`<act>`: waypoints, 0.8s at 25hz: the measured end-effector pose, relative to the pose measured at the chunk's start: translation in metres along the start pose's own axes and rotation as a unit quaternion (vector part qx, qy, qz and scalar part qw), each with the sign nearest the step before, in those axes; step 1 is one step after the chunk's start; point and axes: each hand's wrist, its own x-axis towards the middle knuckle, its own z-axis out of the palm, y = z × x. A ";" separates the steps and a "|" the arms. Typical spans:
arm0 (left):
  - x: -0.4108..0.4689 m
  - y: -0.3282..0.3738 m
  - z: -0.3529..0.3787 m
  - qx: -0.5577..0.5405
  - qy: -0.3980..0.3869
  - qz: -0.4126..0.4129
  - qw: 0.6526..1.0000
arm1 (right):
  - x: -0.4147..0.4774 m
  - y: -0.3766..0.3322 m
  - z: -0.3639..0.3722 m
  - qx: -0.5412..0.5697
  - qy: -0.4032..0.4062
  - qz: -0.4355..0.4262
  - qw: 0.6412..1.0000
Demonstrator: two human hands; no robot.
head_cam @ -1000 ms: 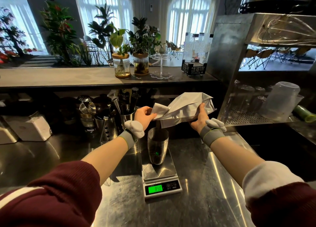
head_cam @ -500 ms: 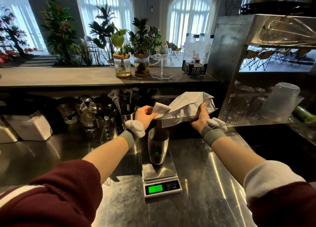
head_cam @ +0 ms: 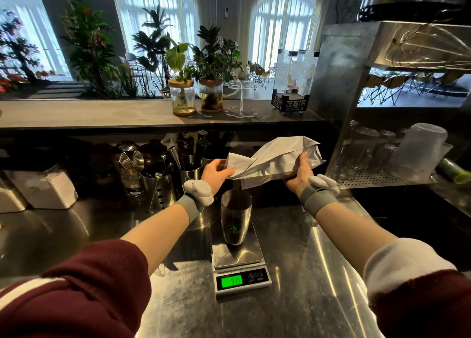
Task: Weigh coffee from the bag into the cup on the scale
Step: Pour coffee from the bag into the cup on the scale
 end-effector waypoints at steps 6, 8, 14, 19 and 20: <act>0.001 -0.003 0.001 0.044 0.031 0.031 0.998 | 0.000 0.004 -0.001 -0.004 0.005 0.007 1.000; 0.001 -0.003 0.001 0.054 0.038 0.042 0.997 | -0.001 0.005 -0.001 -0.001 0.003 0.005 1.000; 0.001 -0.003 0.000 0.028 0.012 0.014 0.999 | -0.004 0.001 -0.001 0.001 0.010 0.004 1.000; 0.001 -0.002 0.003 0.027 0.016 0.011 0.999 | -0.005 0.000 0.000 0.000 0.013 -0.004 1.000; 0.001 -0.002 0.003 0.028 0.021 0.015 0.999 | -0.006 -0.001 0.000 0.000 0.013 -0.003 1.000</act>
